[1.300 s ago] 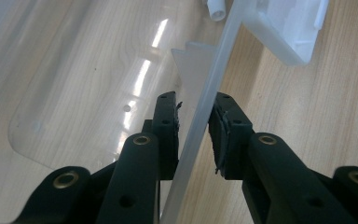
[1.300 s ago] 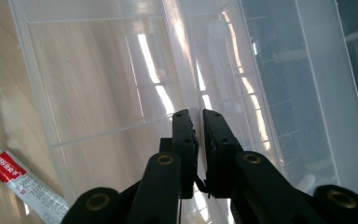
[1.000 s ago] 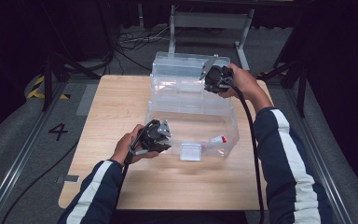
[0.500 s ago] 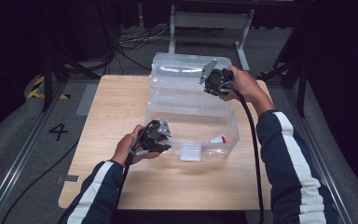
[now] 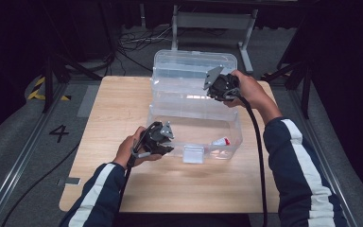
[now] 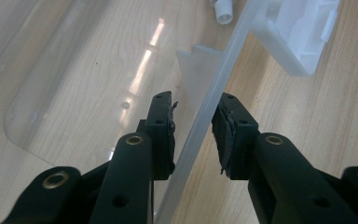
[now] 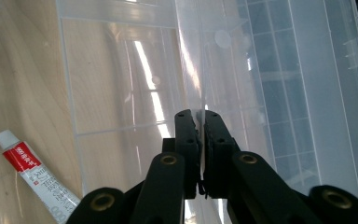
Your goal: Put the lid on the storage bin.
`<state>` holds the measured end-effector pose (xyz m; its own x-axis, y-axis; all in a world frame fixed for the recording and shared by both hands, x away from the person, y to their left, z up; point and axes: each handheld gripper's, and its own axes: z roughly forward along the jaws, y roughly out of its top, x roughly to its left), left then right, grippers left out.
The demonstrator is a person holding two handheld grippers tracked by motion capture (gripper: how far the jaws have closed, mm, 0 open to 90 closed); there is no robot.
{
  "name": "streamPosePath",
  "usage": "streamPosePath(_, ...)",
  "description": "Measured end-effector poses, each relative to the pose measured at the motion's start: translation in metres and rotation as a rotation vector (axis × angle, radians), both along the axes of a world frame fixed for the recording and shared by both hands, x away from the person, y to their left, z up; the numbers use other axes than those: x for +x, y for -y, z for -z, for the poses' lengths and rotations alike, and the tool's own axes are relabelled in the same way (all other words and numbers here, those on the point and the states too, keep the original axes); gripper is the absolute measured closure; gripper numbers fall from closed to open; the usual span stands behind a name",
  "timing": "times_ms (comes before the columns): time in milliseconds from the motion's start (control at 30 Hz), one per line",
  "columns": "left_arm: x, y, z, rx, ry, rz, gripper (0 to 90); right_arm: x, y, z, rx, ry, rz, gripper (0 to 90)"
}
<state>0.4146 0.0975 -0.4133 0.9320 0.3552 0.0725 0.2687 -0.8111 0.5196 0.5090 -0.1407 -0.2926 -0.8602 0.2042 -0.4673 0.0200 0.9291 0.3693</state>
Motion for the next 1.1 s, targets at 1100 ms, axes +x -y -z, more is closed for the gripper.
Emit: streamPosePath(1100,-0.004,0.000,0.002,-0.006,0.048,-0.004,66.8,-0.040,0.020,0.007,0.160,-0.030,-0.041,84.9)
